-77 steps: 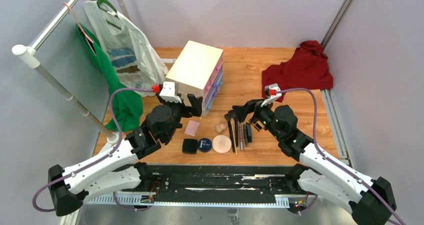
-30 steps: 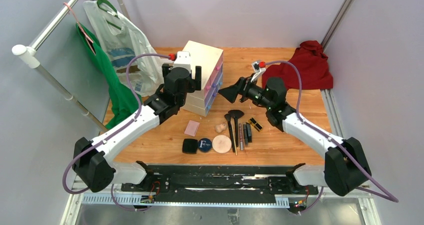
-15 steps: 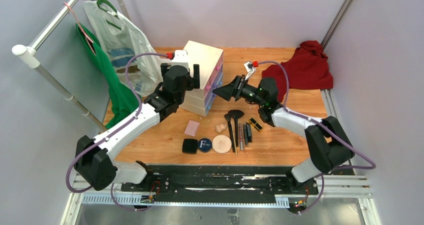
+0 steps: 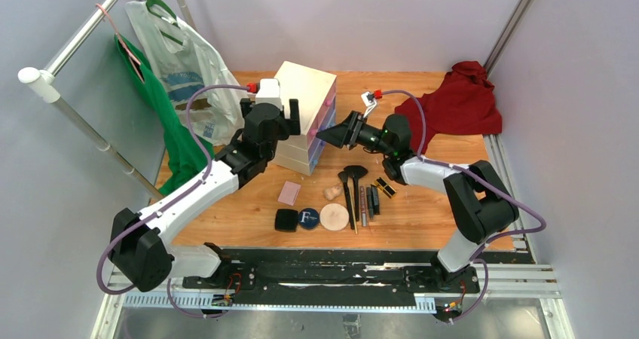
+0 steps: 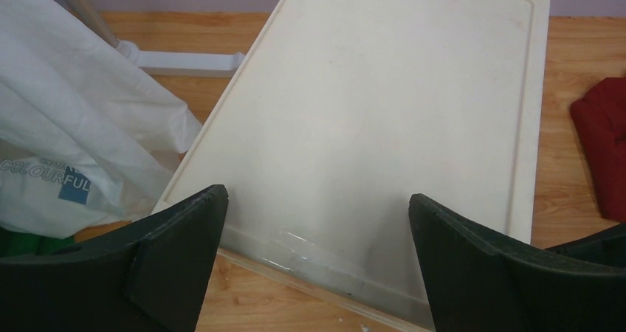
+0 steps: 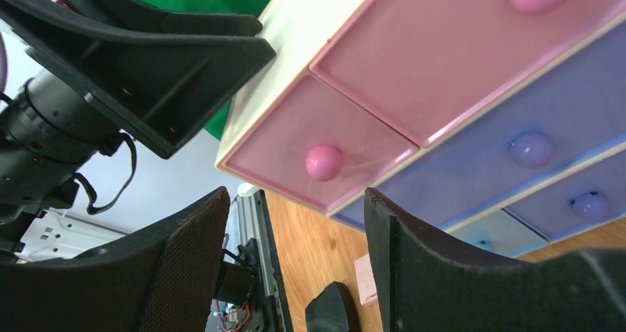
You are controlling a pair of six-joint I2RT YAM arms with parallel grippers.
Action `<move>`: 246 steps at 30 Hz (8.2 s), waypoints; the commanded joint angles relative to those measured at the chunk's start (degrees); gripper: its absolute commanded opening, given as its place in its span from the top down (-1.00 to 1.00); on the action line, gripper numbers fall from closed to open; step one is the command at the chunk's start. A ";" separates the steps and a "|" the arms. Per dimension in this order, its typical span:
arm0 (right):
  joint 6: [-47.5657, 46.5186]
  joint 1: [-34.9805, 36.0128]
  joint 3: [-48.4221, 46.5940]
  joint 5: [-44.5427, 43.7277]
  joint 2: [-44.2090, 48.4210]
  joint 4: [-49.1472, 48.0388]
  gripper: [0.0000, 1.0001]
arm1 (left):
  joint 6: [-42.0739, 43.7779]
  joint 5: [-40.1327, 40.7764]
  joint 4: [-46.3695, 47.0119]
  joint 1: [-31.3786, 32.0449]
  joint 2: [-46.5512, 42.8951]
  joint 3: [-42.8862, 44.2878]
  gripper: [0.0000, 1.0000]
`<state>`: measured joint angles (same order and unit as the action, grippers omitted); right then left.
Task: Organize the makeup
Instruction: Open the drawer in the storage box.
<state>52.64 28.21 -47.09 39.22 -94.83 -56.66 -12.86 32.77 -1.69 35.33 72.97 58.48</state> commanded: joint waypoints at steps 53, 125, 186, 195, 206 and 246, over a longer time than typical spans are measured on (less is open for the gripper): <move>0.61 -1.14 -4.44 2.88 -2.92 -2.03 -0.25 | -4.06 -11.20 -4.57 -13.84 -1.26 -2.40 -0.41; 2.63 0.95 -9.33 4.19 -8.70 -2.52 0.34 | -6.17 -16.96 -3.74 -15.89 -3.54 -7.76 0.87; 0.24 -1.41 1.23 3.10 -2.35 -3.89 0.93 | -6.40 -17.09 -3.86 -15.97 -3.09 -8.12 0.87; 0.01 -3.07 4.34 3.45 0.58 -4.31 0.95 | -6.14 -16.82 -4.28 -16.04 -3.50 -8.12 0.87; -0.71 -5.45 8.42 3.23 5.60 -3.02 0.96 | -6.23 -16.87 -4.52 -16.00 -3.62 -8.12 0.87; -1.95 -11.30 16.09 3.80 13.92 -0.27 0.99 | -6.36 -17.05 -4.42 -16.46 -4.26 -8.79 0.88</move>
<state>52.29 18.81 -32.29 43.38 -82.30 -56.66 -18.94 17.93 2.22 19.25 67.55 52.58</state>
